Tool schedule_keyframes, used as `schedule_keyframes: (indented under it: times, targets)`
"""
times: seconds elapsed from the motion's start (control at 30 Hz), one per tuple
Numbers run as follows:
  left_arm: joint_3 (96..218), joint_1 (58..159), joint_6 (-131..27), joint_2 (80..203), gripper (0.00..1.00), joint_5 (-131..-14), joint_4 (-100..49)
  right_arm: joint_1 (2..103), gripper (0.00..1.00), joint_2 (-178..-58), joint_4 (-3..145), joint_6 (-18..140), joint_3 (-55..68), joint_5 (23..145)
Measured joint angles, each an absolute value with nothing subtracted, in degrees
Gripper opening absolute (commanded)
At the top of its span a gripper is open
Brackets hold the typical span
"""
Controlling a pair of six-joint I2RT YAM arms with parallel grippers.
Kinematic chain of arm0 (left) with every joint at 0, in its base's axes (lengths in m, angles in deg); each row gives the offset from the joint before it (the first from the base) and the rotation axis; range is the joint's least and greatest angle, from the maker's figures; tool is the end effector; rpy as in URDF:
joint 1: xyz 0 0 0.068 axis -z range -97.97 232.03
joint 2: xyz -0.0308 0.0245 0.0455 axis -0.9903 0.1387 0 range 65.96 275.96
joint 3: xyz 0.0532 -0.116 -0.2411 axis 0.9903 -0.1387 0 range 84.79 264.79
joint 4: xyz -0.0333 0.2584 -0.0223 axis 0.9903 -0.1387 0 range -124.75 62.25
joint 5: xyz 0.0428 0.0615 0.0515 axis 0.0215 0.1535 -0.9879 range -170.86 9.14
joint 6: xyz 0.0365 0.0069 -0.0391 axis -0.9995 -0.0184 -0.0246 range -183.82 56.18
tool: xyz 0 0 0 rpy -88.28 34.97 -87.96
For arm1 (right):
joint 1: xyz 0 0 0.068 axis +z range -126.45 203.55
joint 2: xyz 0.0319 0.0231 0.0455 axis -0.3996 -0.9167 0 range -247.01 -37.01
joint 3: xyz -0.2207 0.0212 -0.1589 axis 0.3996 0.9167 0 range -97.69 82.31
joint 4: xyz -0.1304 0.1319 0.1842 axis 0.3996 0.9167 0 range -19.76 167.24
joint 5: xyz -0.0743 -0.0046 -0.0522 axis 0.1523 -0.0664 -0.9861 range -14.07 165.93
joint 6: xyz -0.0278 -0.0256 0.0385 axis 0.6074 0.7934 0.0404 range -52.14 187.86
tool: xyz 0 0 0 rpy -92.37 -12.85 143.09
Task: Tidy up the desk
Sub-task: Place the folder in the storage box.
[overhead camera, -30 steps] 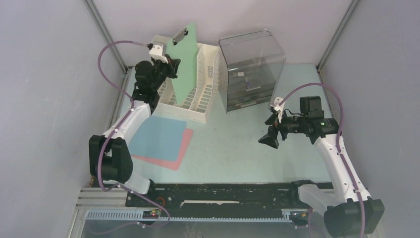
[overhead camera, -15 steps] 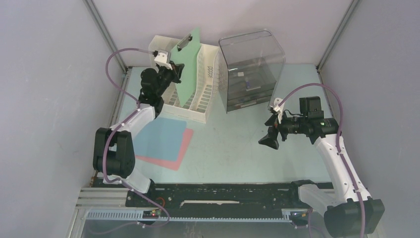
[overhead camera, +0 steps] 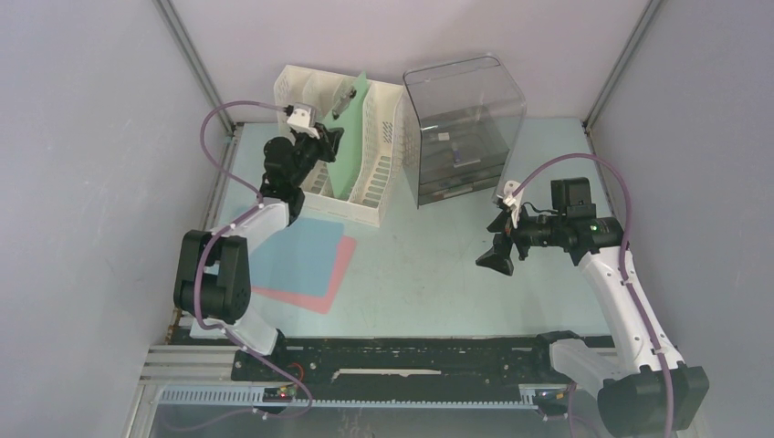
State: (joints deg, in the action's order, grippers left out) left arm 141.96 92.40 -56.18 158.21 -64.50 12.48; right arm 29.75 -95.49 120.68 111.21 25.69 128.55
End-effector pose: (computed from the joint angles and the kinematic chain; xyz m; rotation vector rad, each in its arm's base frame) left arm 0.3652 -0.0769 0.2953 0.2687 1.4778 -0.4649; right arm 0.1831 0.0484 0.3148 -1.2236 1.7899 0.7694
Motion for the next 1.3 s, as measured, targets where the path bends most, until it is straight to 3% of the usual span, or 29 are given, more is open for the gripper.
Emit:
schedule_keyframes:
  times: [0.2, 0.4, 0.83, 1.3]
  targets:
    - [139.6, 92.4, -54.28, 157.86, 0.66, -66.71, 14.4, 29.75, 1.0, -95.49, 120.66, 111.23, 25.69, 128.57]
    - [136.45, 92.4, -52.51, 152.81, 0.81, -70.21, 10.53, 29.84, 1.0, -95.49, 120.68, 111.23, 25.69, 128.55]
    - [129.09, 92.37, -49.1, 133.47, 1.0, -77.77, 1.05, 30.1, 1.0, -95.49, 120.7, 111.26, 25.69, 128.57]
    - [122.86, 90.41, -38.81, 121.64, 1.0, -88.81, -14.84, 30.41, 1.0, -95.49, 120.7, 111.26, 25.69, 128.75]
